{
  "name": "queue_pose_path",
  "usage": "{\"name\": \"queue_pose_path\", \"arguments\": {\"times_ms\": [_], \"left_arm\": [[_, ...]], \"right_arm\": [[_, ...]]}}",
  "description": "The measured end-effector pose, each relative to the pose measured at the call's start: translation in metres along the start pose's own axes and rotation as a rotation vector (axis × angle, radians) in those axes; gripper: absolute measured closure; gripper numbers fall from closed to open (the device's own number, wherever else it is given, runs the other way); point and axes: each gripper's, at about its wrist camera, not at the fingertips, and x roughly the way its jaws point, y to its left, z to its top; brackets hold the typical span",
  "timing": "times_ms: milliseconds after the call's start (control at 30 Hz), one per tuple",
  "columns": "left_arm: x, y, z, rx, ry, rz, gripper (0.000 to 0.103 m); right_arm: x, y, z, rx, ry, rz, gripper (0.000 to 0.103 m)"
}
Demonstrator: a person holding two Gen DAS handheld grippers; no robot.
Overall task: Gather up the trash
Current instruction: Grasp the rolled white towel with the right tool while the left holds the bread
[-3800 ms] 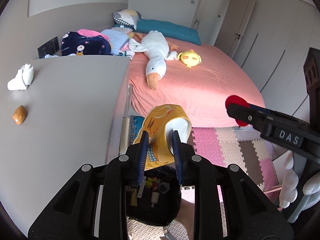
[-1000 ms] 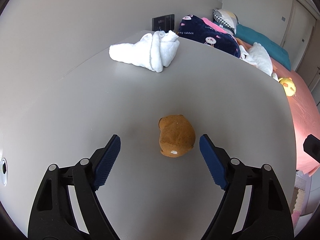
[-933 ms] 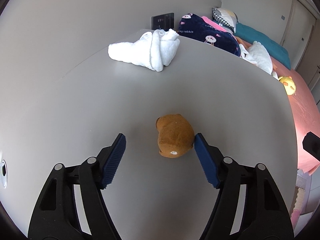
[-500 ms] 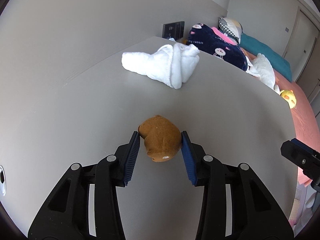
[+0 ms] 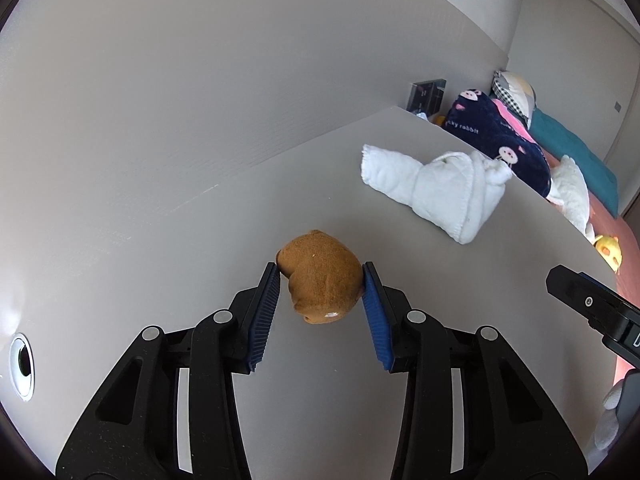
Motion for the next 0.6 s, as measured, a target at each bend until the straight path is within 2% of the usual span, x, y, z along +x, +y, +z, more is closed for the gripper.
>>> {"name": "queue_pose_path", "arguments": {"times_ms": [200, 367, 600], "left_arm": [[0.002, 0.017, 0.009, -0.049, -0.03, 0.026, 0.062], [0.005, 0.025, 0.011, -0.064, -0.031, 0.064, 0.062], [0.006, 0.045, 0.016, -0.141, -0.06, 0.135, 0.062]], "right_arm": [[0.025, 0.014, 0.023, -0.019, -0.01, 0.036, 0.026], [0.044, 0.015, 0.039, 0.022, -0.024, 0.065, 0.022], [0.062, 0.019, 0.052, 0.051, -0.064, 0.048, 0.014]]}}
